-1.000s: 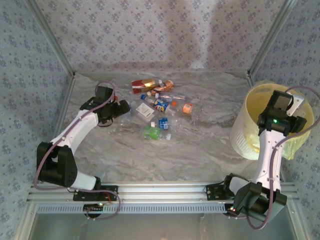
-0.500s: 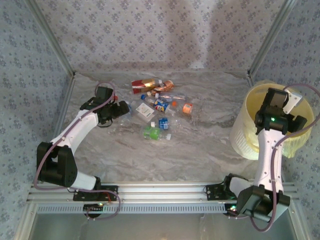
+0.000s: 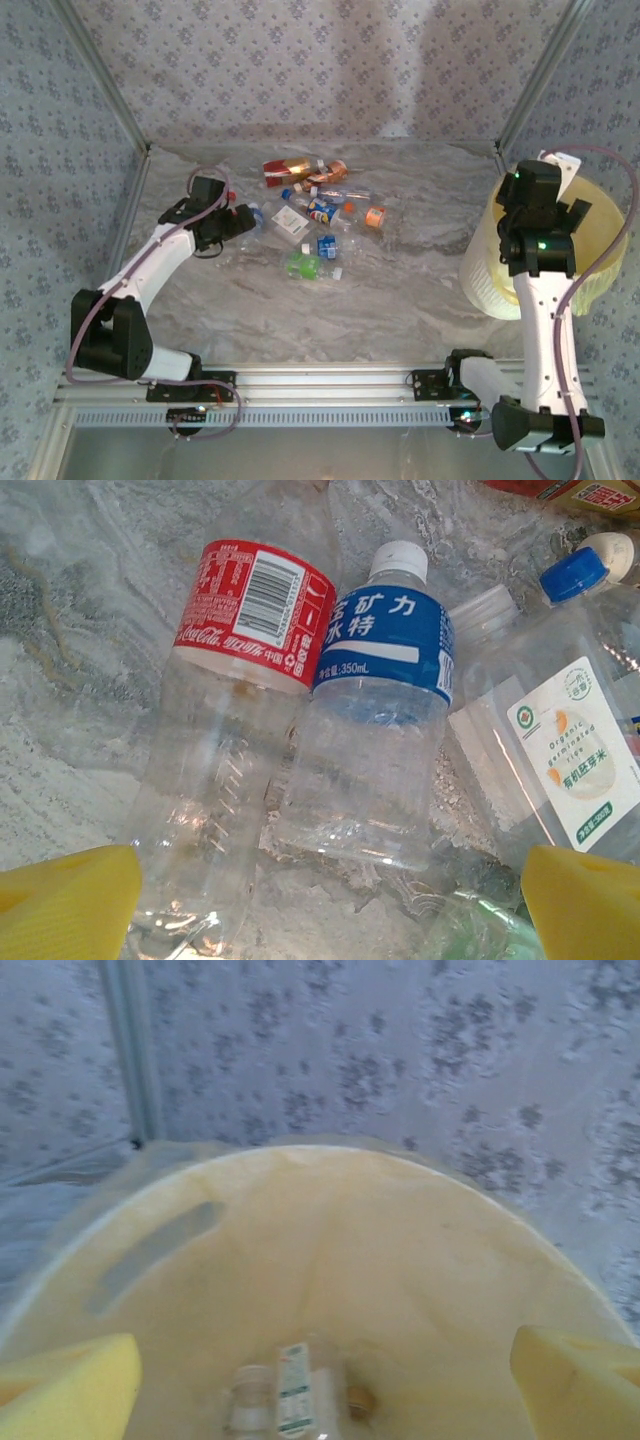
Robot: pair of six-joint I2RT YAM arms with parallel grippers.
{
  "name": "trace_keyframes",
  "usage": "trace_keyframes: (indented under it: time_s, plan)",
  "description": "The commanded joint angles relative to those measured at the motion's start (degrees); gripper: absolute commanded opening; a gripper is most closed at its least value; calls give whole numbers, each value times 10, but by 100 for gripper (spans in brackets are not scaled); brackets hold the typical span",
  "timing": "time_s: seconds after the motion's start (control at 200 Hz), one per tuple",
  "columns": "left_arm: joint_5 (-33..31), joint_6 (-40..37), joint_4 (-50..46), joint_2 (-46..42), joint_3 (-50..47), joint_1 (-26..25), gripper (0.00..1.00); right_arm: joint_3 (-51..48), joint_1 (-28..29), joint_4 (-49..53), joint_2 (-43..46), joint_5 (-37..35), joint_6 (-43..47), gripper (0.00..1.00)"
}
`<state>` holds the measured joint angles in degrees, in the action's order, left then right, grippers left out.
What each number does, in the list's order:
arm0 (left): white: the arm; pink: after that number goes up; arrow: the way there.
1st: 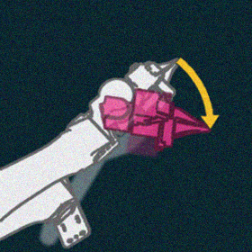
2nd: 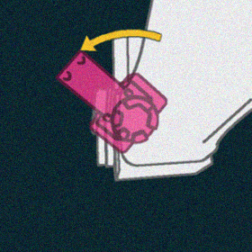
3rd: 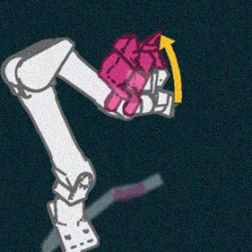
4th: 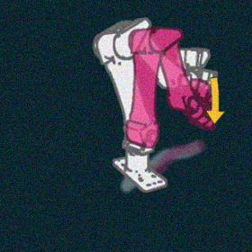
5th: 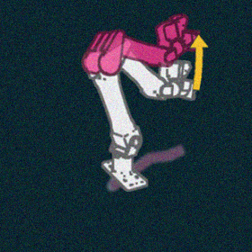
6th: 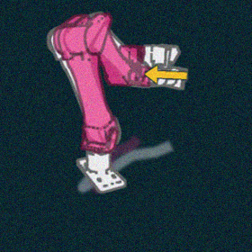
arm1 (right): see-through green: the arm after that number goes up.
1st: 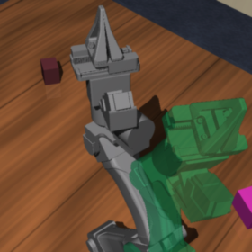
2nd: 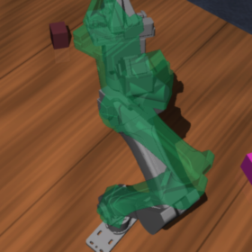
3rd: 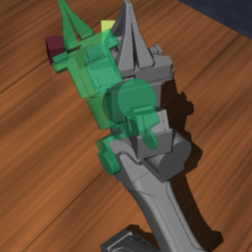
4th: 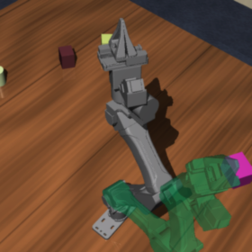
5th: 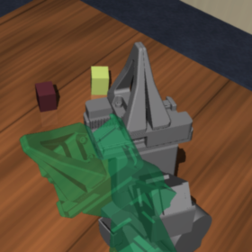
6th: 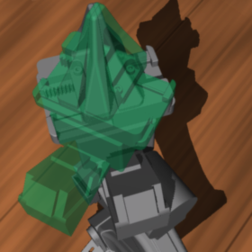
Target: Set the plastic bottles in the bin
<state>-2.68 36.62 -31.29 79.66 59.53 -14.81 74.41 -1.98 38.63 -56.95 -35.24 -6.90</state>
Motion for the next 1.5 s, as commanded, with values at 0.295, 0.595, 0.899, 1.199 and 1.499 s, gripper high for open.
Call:
trace_keyframes:
  time_s: [0.295,0.595,0.899,1.199,1.499]
  plan:
    - [-28,10,14,-52,-42,7,98,39,198,-39,-10,156,18,99]
    - [-35,20,19,-75,-66,17,98,28,334,-71,-98,178,58,100]
    - [-36,26,20,-78,-74,23,98,-78,356,-152,-186,359,-26,100]
    - [-36,27,20,-82,-80,24,98,-80,453,-190,-335,411,47,100]
    - [-39,28,15,-91,-88,26,98,37,502,-131,-497,418,180,100]
